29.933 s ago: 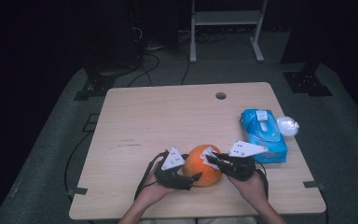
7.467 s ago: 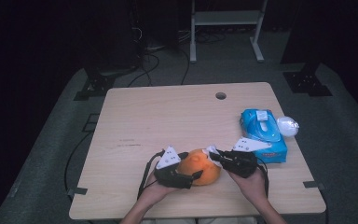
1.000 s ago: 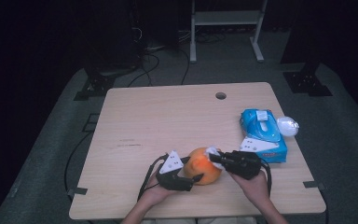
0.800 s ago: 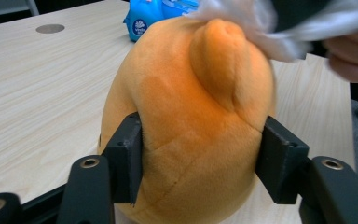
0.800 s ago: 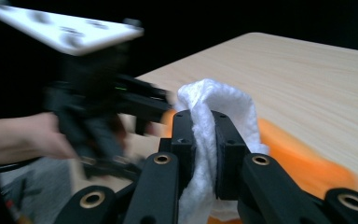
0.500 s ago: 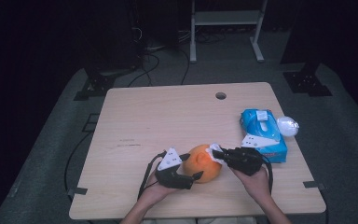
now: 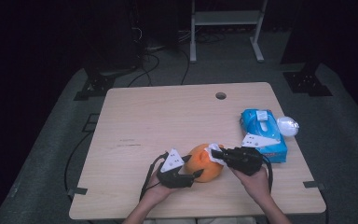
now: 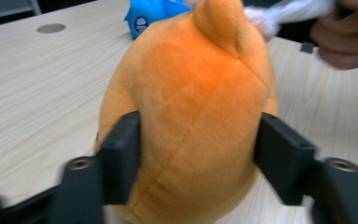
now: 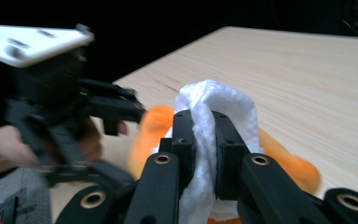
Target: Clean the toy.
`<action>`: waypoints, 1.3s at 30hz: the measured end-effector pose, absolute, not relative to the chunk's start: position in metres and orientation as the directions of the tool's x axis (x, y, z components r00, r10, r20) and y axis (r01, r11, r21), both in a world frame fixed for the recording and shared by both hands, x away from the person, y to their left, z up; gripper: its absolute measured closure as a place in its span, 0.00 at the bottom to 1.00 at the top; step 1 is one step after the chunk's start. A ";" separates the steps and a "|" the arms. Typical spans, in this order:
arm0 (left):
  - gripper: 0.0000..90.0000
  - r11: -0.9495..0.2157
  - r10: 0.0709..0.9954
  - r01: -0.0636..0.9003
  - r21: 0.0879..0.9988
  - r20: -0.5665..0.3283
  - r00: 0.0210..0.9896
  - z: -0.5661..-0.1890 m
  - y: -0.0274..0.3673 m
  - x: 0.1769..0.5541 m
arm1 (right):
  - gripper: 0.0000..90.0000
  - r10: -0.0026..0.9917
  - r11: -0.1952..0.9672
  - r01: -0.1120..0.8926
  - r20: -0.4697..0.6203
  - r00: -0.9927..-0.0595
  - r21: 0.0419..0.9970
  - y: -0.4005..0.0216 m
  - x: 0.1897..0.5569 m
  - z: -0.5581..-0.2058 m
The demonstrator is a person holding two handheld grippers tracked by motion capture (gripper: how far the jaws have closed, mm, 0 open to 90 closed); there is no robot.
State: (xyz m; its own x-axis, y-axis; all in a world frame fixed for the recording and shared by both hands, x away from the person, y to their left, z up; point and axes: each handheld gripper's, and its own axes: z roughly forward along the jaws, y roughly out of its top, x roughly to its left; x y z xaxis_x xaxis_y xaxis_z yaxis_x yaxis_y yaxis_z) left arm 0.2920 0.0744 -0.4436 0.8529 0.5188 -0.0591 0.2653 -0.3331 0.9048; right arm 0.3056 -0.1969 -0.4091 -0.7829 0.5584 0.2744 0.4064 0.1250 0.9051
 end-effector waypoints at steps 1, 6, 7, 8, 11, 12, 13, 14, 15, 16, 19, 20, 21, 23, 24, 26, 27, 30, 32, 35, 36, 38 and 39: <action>0.29 -0.336 0.519 0.264 0.904 -0.056 0.853 -0.444 0.074 0.294 | 0.89 0.562 0.115 0.419 0.289 -0.775 0.901 -0.199 0.307 -0.410; 0.42 -0.327 0.536 0.263 0.908 -0.051 0.843 -0.444 0.074 0.293 | 0.90 0.520 0.107 0.386 0.279 -0.807 0.916 -0.191 0.298 -0.400; 0.45 -0.329 0.535 0.260 0.908 -0.047 0.843 -0.444 0.073 0.292 | 0.90 0.490 0.110 0.365 0.269 -0.829 0.925 -0.187 0.294 -0.396; 0.46 -0.332 0.538 0.255 0.908 -0.039 0.842 -0.443 0.072 0.291 | 0.90 0.487 0.133 0.344 0.241 -0.840 0.930 -0.181 0.290 -0.393; 0.51 -0.342 0.534 0.239 0.909 -0.022 0.845 -0.438 0.072 0.287 | 0.90 0.522 0.181 0.305 0.171 -0.835 0.935 -0.175 0.287 -0.391; 0.52 -0.346 0.536 0.241 0.907 -0.020 0.844 -0.436 0.072 0.285 | 0.90 0.538 0.166 0.307 0.175 -0.825 0.937 -0.179 0.289 -0.393; 0.52 -0.347 0.536 0.241 0.906 -0.020 0.844 -0.434 0.073 0.284 | 0.90 0.556 0.151 0.317 0.185 -0.810 0.936 -0.183 0.291 -0.394; 0.52 -0.350 0.532 0.240 0.906 -0.019 0.846 -0.433 0.074 0.284 | 0.90 0.576 0.146 0.326 0.187 -0.796 0.934 -0.188 0.293 -0.394; 0.52 -0.351 0.526 0.234 0.907 -0.016 0.850 -0.432 0.074 0.283 | 0.90 0.591 0.137 0.337 0.196 -0.782 0.932 -0.192 0.295 -0.395; 0.52 -0.359 0.519 0.233 0.904 -0.014 0.854 -0.431 0.075 0.282 | 0.90 0.599 0.129 0.349 0.208 -0.773 0.928 -0.196 0.297 -0.396; 0.47 -0.374 0.511 0.230 0.898 -0.007 0.860 -0.432 0.074 0.283 | 0.90 0.585 0.121 0.372 0.237 -0.775 0.920 -0.196 0.298 -0.400; 0.40 -0.364 0.526 0.246 0.898 -0.020 0.851 -0.433 0.074 0.285 | 0.90 0.570 0.127 0.359 0.229 -0.789 0.925 -0.193 0.296 -0.398; 0.32 -0.346 0.541 0.267 0.899 -0.041 0.840 -0.434 0.074 0.287 | 0.90 0.552 0.139 0.343 0.215 -0.806 0.929 -0.190 0.293 -0.396; 0.20 -0.340 0.558 0.293 0.894 -0.060 0.828 -0.436 0.074 0.290 | 0.90 0.527 0.173 0.317 0.185 -0.830 0.933 -0.181 0.288 -0.390; 0.20 -0.337 0.553 0.294 0.894 -0.064 0.831 -0.437 0.073 0.291 | 0.90 0.529 0.194 0.308 0.165 -0.832 0.932 -0.178 0.287 -0.389; 0.30 -0.356 0.541 0.270 0.895 -0.038 0.840 -0.437 0.073 0.288 | 0.90 0.544 0.197 0.317 0.165 -0.822 0.928 -0.178 0.290 -0.392; 0.35 -0.370 0.536 0.254 0.893 -0.018 0.844 -0.437 0.072 0.286 | 0.90 0.554 0.180 0.329 0.181 -0.812 0.927 -0.182 0.293 -0.395; 0.42 -0.412 0.499 0.222 0.884 0.016 0.866 -0.436 0.069 0.281 | 0.90 0.604 0.139 0.382 0.227 -0.764 0.914 -0.198 0.305 -0.404; 0.42 -0.430 0.481 0.202 0.880 0.033 0.876 -0.436 0.067 0.279 | 0.90 0.629 0.131 0.412 0.245 -0.738 0.902 -0.206 0.313 -0.411; 0.42 -0.441 0.466 0.193 0.876 0.039 0.884 -0.437 0.066 0.277 | 0.90 0.620 0.107 0.433 0.280 -0.733 0.895 -0.211 0.316 -0.413; 0.41 -0.439 0.465 0.196 0.877 0.035 0.885 -0.437 0.066 0.278 | 0.90 0.604 0.104 0.426 0.283 -0.745 0.899 -0.209 0.314 -0.410; 0.35 -0.420 0.487 0.233 0.877 0.001 0.873 -0.436 0.067 0.281 | 0.90 0.574 0.114 0.408 0.275 -0.771 0.906 -0.205 0.311 -0.407; 0.28 -0.401 0.504 0.258 0.879 -0.023 0.863 -0.436 0.069 0.283 | 0.90 0.564 0.125 0.399 0.266 -0.782 0.908 -0.203 0.310 -0.407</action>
State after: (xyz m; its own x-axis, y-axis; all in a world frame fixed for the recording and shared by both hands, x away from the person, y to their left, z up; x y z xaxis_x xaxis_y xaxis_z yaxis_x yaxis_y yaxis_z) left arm 0.2832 0.0687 -0.4355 0.8633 0.5042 -0.0228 0.2576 -0.4012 0.8791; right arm 0.3104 -0.2025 -0.4070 -0.7819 0.5639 0.2657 0.3991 0.1254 0.9083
